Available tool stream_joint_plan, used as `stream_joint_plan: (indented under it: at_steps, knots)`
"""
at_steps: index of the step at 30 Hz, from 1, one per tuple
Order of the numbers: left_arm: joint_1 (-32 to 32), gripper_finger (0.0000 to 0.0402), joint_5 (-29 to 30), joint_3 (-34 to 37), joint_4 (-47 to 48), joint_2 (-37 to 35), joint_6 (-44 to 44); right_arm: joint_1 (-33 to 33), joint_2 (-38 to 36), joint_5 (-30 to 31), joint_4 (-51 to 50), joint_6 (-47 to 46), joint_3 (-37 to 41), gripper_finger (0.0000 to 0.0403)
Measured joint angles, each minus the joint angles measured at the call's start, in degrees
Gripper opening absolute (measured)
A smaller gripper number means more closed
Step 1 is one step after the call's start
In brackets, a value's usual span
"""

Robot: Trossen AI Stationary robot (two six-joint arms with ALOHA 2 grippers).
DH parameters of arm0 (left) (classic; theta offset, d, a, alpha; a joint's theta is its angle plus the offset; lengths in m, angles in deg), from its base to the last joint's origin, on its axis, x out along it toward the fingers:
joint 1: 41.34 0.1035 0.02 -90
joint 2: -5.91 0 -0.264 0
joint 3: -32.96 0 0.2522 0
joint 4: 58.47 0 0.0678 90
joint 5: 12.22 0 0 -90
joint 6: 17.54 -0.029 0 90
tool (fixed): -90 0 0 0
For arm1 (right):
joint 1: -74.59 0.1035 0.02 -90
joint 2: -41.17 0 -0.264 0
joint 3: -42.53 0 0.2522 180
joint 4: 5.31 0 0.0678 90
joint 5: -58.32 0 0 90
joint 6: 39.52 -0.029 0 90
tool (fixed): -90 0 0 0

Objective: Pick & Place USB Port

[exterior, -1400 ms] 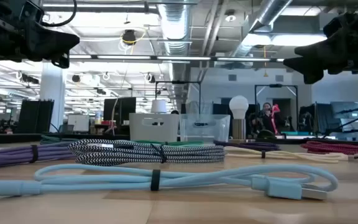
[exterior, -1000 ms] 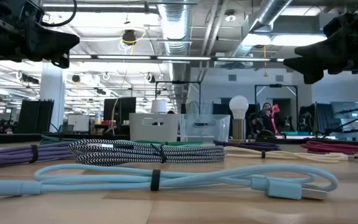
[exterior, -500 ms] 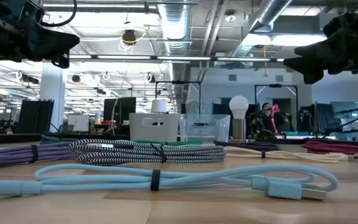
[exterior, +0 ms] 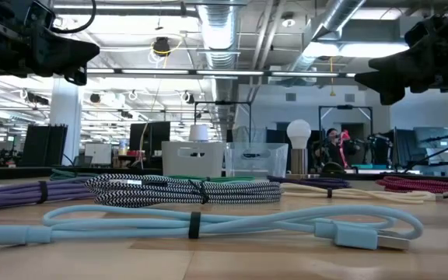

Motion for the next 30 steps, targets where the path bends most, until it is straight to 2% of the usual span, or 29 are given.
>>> stream_joint_plan:
  at_steps: [18, 23, 30]
  knots:
    - [-0.01, 0.0027, 0.00, 0.00, -0.85, -0.02, 0.00, -0.03, 0.00, 0.01, 0.02, 0.01, 0.00, 0.0238]
    - [0.00, 0.0027, -0.02, 0.00, -1.00, -0.02, 0.00, -0.07, -0.02, 2.64, 0.50, 1.84, 0.00, 0.0238]
    - [-0.01, 0.0027, -0.02, -0.01, -1.31, -0.02, 0.00, -0.07, -0.02, 2.68, 0.46, 1.97, 0.00, 0.0238]
